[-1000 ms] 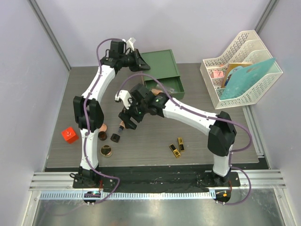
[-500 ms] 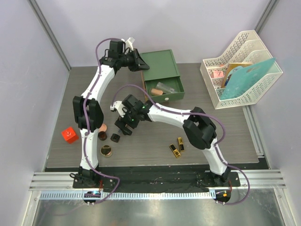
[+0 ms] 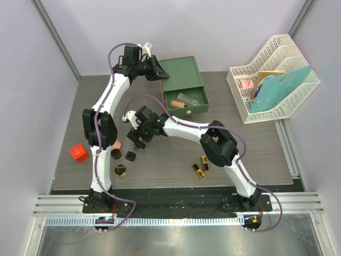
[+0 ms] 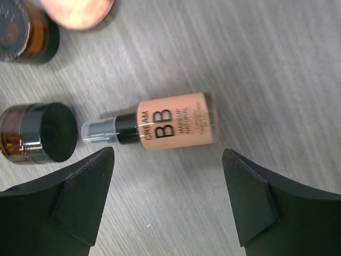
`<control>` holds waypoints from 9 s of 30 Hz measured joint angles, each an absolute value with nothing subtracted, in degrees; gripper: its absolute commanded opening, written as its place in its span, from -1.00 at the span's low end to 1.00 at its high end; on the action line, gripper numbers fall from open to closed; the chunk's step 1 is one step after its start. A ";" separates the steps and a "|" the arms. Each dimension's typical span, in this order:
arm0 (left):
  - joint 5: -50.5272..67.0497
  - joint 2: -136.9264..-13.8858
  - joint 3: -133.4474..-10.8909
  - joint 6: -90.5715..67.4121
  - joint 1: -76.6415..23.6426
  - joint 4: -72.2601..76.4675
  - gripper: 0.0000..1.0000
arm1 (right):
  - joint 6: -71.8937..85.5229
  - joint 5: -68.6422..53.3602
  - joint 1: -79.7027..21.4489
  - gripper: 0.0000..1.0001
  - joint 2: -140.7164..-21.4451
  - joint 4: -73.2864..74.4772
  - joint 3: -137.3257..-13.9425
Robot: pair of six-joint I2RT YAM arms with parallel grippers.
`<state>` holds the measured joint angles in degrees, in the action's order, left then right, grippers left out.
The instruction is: Organize the makeup
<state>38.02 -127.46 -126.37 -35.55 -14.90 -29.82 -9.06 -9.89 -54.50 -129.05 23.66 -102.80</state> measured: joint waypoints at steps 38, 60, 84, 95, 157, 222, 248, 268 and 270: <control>37.74 -127.17 -126.65 -33.39 -14.81 -31.29 -0.70 | -4.36 -16.64 -50.15 -0.30 -130.13 18.52 -100.95; 37.78 -127.17 -126.52 -34.00 -14.74 -31.03 -0.70 | -4.40 -12.67 -50.68 -0.45 -103.44 24.56 -98.54; 38.68 -127.17 -125.84 -34.09 -14.55 -30.02 -0.70 | -6.72 2.31 -34.92 -0.40 -92.23 25.98 -88.31; 38.76 -127.17 -125.75 -34.22 -14.55 -29.82 -0.70 | -4.25 8.73 -34.89 0.72 -92.77 28.12 -88.16; 38.00 -127.13 -125.69 -32.95 -14.50 -29.85 -0.78 | -2.17 11.05 -35.16 -0.98 -108.84 24.10 -97.84; 37.78 -127.13 -125.97 -31.03 -14.48 -30.44 -0.74 | 8.73 19.73 -35.05 -0.11 -107.44 -2.55 -75.16; 37.78 -127.11 -126.02 -30.79 -14.44 -30.59 -0.74 | 6.79 21.41 -35.40 -0.98 -107.57 -4.40 -74.13; 37.63 -127.11 -126.21 -30.83 -14.44 -30.98 -0.76 | 8.56 18.94 -38.85 -0.98 -93.08 -2.39 -58.94; 37.65 -127.11 -126.21 -30.83 -14.41 -30.98 -0.76 | 8.99 18.98 -39.46 -0.98 -91.05 -1.21 -57.45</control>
